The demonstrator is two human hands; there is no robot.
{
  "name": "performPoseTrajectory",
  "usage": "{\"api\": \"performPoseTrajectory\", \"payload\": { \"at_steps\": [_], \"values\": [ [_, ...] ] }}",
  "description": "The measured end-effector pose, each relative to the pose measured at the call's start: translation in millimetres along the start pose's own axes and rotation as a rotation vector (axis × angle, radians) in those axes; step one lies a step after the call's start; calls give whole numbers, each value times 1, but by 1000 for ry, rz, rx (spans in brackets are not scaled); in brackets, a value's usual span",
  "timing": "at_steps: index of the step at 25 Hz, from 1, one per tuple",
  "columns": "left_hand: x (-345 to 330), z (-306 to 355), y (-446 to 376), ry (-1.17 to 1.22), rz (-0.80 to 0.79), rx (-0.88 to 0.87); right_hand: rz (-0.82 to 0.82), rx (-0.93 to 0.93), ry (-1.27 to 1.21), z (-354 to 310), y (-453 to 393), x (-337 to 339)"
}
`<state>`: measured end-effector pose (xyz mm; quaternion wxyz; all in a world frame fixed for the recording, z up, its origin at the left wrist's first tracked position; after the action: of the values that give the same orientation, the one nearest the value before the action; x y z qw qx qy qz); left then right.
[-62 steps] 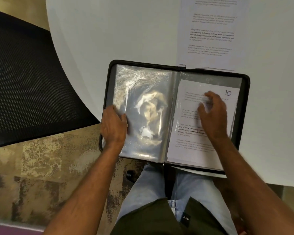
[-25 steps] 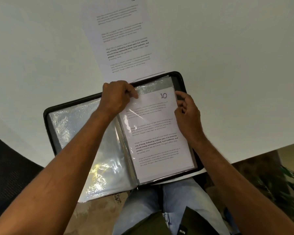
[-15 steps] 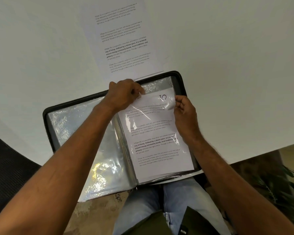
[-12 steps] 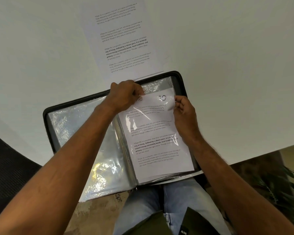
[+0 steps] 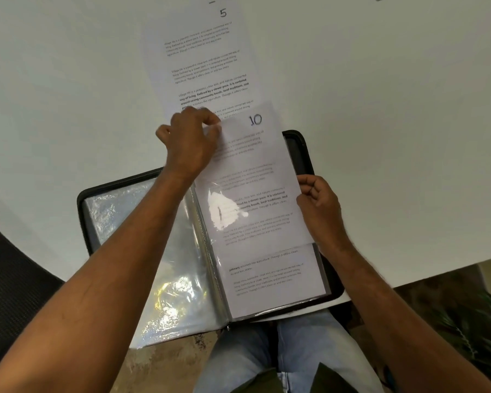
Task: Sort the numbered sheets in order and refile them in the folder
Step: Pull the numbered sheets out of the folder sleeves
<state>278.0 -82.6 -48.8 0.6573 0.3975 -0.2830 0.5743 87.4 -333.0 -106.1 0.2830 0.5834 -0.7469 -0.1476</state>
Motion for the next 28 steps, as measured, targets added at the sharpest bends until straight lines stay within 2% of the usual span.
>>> {"api": "performPoseTrajectory", "payload": {
  "at_steps": [9, 14, 17, 19, 22, 24, 26, 28],
  "values": [
    [69, 15, -38, 248, 246, 81, -43, -25, 33, 15, 1, -1],
    [60, -17, -33, 382, 174, 179, 6, -5, 115, 21, -4, 1],
    [47, -50, -27, 673, 100, 263, 16, -1, 131, 21, -4, 1],
    [32, -66, -18, 785, 51, 352, 11, -4, 135, 21, -4, 0],
    [6, -73, -2, 700, -79, 394, 11, -10, 138, 22, -6, 0],
    [-8, -79, 10, 559, -141, 396, 6, -21, 139, 24, -6, 0],
    [-14, -86, 19, 387, -153, 402, 2, -29, 139, 23, -5, 0],
    [-12, -92, 20, 354, -106, 414, -5, -35, 134, 21, -4, 0]
  ]
}}
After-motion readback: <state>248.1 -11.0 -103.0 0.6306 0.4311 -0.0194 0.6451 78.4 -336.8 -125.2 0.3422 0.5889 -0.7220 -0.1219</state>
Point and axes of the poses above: each hand's wrist, its own y-axis away from the middle knuckle, its own x-axis out of the back of the hand, z = x × y, the point moved 10 cm from there along -y, towards the middle knuckle, and after that the axes turned 2 degrees about y, right-handed, at the moved point
